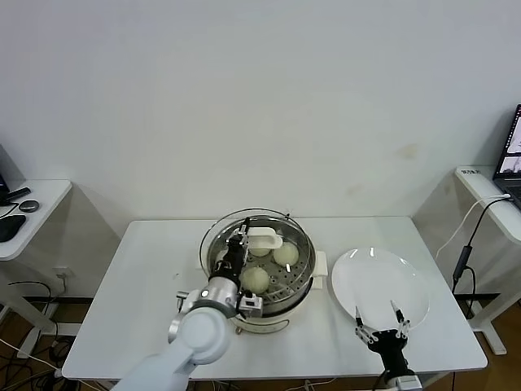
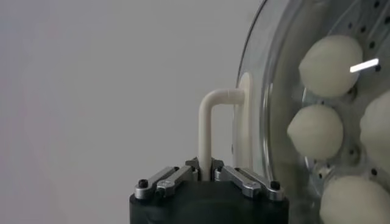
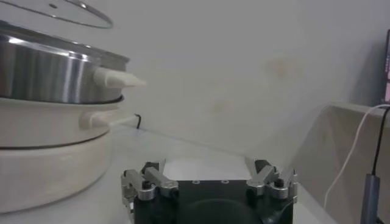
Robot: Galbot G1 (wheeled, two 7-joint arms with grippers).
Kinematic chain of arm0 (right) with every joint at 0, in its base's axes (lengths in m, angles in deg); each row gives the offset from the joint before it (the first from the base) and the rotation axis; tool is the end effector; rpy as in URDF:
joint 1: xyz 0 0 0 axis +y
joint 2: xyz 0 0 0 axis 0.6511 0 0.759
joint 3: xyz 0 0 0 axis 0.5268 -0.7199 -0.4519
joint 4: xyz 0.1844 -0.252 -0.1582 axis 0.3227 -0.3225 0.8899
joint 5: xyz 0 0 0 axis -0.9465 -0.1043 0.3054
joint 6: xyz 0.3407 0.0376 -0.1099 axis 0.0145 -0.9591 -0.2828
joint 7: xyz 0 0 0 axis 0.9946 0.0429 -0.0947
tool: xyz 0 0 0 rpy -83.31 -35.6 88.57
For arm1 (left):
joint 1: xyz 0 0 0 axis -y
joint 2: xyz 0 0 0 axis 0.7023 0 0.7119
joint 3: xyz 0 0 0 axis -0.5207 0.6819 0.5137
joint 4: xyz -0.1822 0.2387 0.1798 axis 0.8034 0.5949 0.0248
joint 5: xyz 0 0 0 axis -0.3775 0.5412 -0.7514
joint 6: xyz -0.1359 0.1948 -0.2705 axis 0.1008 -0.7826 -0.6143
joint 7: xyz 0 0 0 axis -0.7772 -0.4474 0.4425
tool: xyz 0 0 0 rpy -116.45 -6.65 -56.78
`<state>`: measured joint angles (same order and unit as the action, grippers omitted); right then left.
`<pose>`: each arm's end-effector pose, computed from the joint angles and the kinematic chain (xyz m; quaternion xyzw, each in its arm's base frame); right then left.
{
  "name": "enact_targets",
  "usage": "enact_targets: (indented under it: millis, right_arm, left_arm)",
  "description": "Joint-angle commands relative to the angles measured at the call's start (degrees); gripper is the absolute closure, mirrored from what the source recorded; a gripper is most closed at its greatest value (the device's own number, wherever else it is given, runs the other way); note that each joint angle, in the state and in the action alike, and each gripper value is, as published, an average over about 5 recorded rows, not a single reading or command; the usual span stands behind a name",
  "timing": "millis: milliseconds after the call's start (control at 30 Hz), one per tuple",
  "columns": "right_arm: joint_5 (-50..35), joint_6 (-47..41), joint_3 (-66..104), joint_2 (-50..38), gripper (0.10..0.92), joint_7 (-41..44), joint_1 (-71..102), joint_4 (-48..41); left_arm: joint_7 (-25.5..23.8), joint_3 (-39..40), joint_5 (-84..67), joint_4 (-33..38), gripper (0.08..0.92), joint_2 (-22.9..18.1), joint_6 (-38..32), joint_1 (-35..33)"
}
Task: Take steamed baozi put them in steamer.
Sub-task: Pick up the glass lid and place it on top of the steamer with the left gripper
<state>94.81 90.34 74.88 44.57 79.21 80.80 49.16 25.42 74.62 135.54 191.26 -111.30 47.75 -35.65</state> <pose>0.1567 -0.0822 -0.3944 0.0035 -0.9902 0.1328 0.0435 0.3048 -0.0957 -0.2393 0.0862 0.7091 0.6963 0.0700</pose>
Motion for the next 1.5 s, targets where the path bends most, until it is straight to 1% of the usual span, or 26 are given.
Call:
enact_targets:
  millis: [33, 233, 733, 1067, 1233, 1333, 1500]
  right_arm:
    - [0.56, 0.10, -0.27, 0.00, 0.203, 0.12, 0.00, -0.25]
    - [0.52, 0.11, -0.34, -0.26, 0.203, 0.67, 0.19, -0.24]
    - [0.08, 0.30, -0.49, -0.86, 0.203, 0.92, 0.06, -0.80]
    - [-0.03, 0.30, -0.58, -1.06, 0.203, 1.02, 0.07, -0.97]
    - [-0.20, 0.28, -0.60, -1.15, 0.203, 1.06, 0.12, -0.92]
    - [-0.33, 0.23, -0.65, -1.11, 0.203, 1.11, 0.11, -0.85]
    - [-0.69, 0.17, -0.60, -1.05, 0.203, 1.49, 0.08, -0.96]
  left_arm:
    - [-0.70, 2.04, 5.29, -3.60, 0.828, -4.44, 1.02, 0.74]
    - [-0.03, 0.66, 6.21, -5.28, 0.828, -5.35, 0.76, -0.57]
    - [0.72, 0.06, 7.34, -6.35, 0.828, -8.30, 0.93, -2.13]
    - [0.87, -0.62, 7.61, -6.92, 0.828, -8.86, 0.85, -2.51]
    - [1.58, -1.78, 6.59, -5.66, 0.828, -8.48, 0.65, -3.72]
    - [2.01, -2.77, 5.40, -3.52, 0.796, -7.50, 0.12, -5.27]
    - [4.92, -6.57, -1.48, 3.12, 0.659, -5.27, -3.99, -11.19]
